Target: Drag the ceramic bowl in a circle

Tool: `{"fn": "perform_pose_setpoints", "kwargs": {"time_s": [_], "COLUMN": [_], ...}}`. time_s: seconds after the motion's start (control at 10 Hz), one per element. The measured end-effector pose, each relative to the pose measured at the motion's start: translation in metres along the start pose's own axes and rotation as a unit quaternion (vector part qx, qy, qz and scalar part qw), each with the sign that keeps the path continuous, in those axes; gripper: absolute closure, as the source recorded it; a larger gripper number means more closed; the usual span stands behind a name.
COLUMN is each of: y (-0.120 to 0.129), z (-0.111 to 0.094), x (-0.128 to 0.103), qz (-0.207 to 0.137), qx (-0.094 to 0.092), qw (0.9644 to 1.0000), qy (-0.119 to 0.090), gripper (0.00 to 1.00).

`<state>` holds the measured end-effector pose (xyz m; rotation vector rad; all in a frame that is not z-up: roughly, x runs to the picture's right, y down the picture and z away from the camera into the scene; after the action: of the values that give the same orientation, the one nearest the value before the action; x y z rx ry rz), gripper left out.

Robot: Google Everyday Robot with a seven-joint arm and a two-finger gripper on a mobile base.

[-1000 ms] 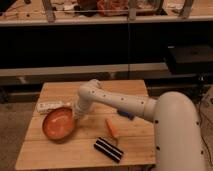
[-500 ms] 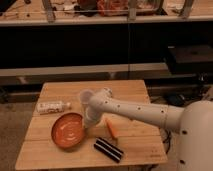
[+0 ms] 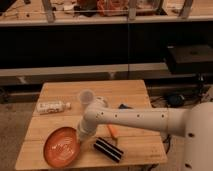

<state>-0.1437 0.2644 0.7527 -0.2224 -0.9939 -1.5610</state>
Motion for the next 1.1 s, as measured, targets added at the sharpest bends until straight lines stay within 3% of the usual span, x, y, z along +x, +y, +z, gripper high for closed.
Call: {"fn": "perform_pose_setpoints", "kwargs": {"time_s": [0.2, 0.3, 0.6, 0.8, 1.0, 1.1], "y": [-0.008, -0.016, -0.059, -0.101, -0.116, -0.118], "z": [0.002, 0.005, 0.024, 0.041, 0.049, 0.053], "x": [0.001, 0.005, 0.028, 0.062, 0.101, 0.118], "qz": [-0.023, -0.05, -0.117, -0.156, -0.163, -0.155], "qx": [-0.005, -0.007, -0.006, 0.0, 0.001, 0.001], "qw": [0.9997, 0.9987, 0.993, 0.9877, 0.9865, 0.9879], "qy": [-0.005, -0.009, -0.015, -0.015, -0.014, -0.013], "gripper": [1.0, 1.0, 1.0, 1.0, 1.0, 1.0]}}
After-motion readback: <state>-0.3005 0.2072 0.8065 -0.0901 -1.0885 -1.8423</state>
